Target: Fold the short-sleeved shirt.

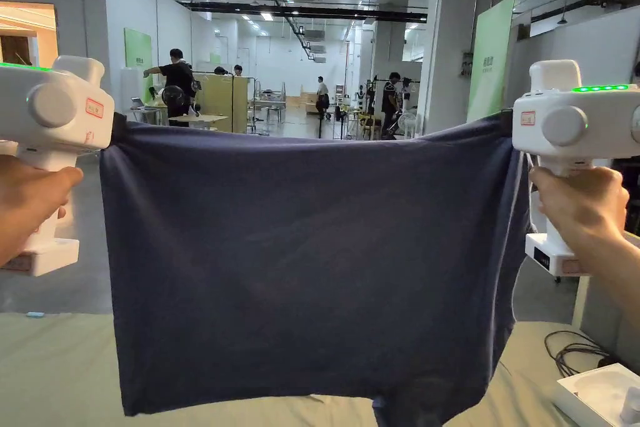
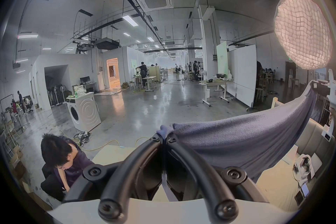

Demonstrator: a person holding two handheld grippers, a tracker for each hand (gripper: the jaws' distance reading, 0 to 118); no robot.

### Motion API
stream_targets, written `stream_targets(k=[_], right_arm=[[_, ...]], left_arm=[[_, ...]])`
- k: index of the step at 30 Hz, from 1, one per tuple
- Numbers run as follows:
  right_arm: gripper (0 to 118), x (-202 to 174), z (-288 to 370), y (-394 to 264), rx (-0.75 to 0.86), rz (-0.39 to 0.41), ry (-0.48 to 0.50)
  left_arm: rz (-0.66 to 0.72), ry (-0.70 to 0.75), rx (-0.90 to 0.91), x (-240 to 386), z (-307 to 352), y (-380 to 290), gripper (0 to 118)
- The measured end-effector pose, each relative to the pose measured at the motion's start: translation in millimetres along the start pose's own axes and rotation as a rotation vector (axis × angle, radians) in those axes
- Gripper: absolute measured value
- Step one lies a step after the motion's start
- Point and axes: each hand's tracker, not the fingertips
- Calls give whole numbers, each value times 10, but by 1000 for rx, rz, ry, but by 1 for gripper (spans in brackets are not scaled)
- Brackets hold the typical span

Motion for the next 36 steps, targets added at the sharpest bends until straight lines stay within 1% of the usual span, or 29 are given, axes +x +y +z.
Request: stream_targets(k=[6, 8, 11, 15, 20, 21, 25, 27, 31, 36], right_arm=[[0, 30, 286, -476, -35, -1, 7], [0, 43, 403, -693, -66, -4, 19], [0, 39, 640, -1037, -100, 12, 21], [0, 58, 1027, -1487, -139, 25, 31], [0, 151, 1479, -1973, -165, 55, 41], [0, 166, 1594, -2062, -172, 55, 47], [0, 195, 2050, -2359, -202, 42, 56], [0, 203, 2276, -2494, -215, 49, 61], [0, 225, 2791, -2835, -262, 36, 72], [0, 253, 3381, -3356, -349, 63, 72]], left_arm=[[-29, -1, -45, 22, 142, -469, 3], [-31, -6, -69, -4, 173, -702, 3], [-27, -22, -112, -5, 274, -1113, 3], [-7, -46, -164, -17, 526, -1717, 3], [37, -73, -199, -47, 976, -2378, 3], [59, -65, -187, -42, 1095, -2521, 3], [66, -83, -211, -60, 1508, -2968, 3], [72, -86, -225, -71, 1691, -3176, 3], [80, -85, -258, -185, 2000, -3613, 3], [112, -90, -305, -238, 2527, -4122, 3]])
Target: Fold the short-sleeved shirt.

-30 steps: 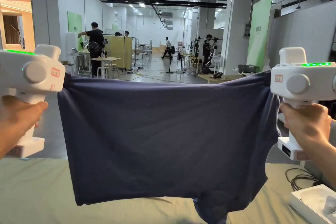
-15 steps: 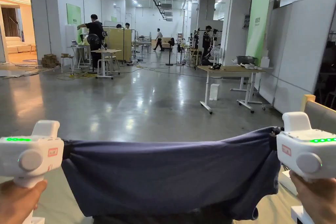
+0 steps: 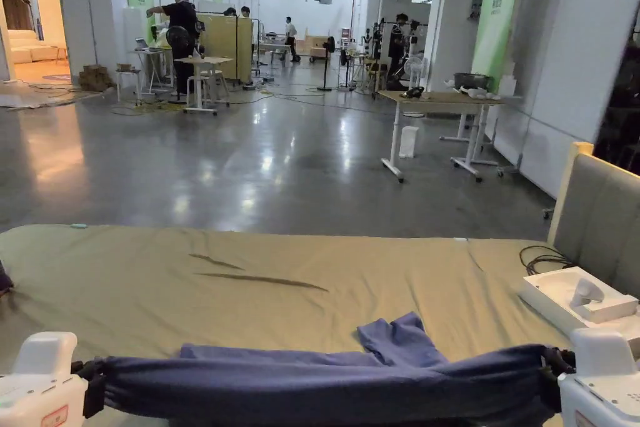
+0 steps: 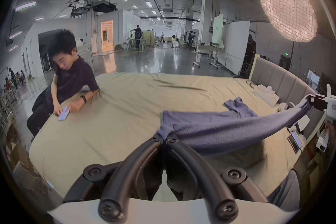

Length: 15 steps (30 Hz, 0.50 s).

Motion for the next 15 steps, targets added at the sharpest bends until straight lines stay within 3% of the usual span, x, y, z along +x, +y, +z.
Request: stream_targets(k=[10, 15], right_arm=[[0, -233, 285, -1123, -236, 125, 13], [0, -309, 242, -1533, -332, 138, 3]], left_arm=[[51, 11, -176, -117, 156, -1125, 3], [10, 27, -272, -91, 101, -1503, 3]])
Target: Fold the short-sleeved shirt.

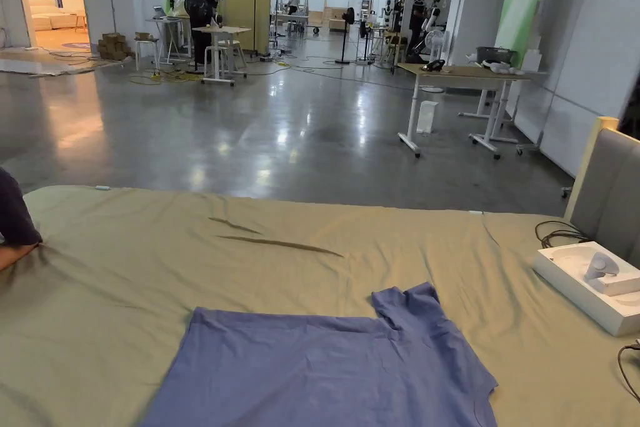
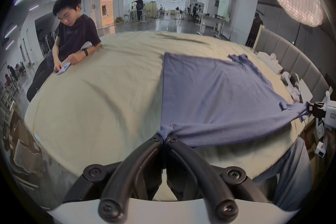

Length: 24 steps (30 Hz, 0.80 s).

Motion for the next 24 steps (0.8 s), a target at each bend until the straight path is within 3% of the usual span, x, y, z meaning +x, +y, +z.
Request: stream_targets(k=[14, 19, 22, 24], right_arm=[[0, -73, -359, -357, -150, 25, 3], [1, -151, -351, -343, -158, 58, -3], [20, -174, -241, -205, -130, 59, -8], [46, -165, -171, -73, -64, 24, -7]], left_arm=[[-50, 30, -130, 75, -218, -373, 4], [-38, 33, -145, 55, -191, -341, 14], [-24, 9, -104, -4, -82, -233, 38], [14, -13, -36, -18, 29, -98, 53]])
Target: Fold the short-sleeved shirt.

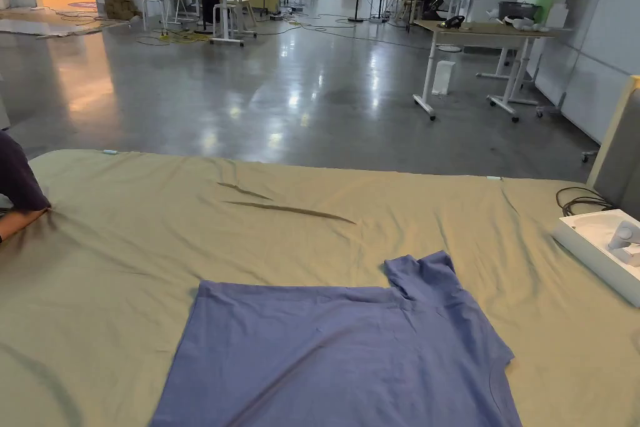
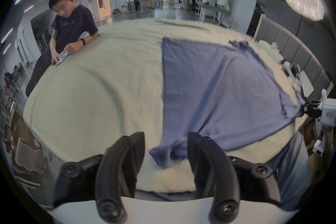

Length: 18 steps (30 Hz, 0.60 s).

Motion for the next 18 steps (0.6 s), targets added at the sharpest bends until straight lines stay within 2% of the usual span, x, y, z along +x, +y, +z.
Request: stream_targets(k=[3, 4, 7, 11, 12, 14, 15, 17, 18], right_arm=[[63, -2, 168, 275, 119, -71, 5], [65, -5, 210, 352, 154, -85, 9], [66, -36, 386, 651, 301, -139, 26], [63, -101, 564, 996, 482, -248, 60], [57, -130, 602, 1062, 522, -271, 57], [32, -178, 670, 1150, 588, -303, 54], [18, -206, 693, 1188, 608, -305, 46], [7, -261, 700, 1245, 615, -311, 40], [0, -276, 712, 1256, 626, -320, 43]], left_arm=[[18, -27, 120, 51, 188, 248, 58], [19, -30, 147, 75, 232, 316, 59], [17, -46, 283, 210, 411, 596, 60], [33, -60, 455, 455, 638, 911, 60], [34, -58, 499, 520, 684, 960, 60], [28, -51, 574, 643, 756, 1024, 54], [14, -39, 593, 711, 789, 1052, 44], [-8, -31, 600, 816, 822, 1085, 19], [-15, -31, 603, 865, 834, 1095, 2]])
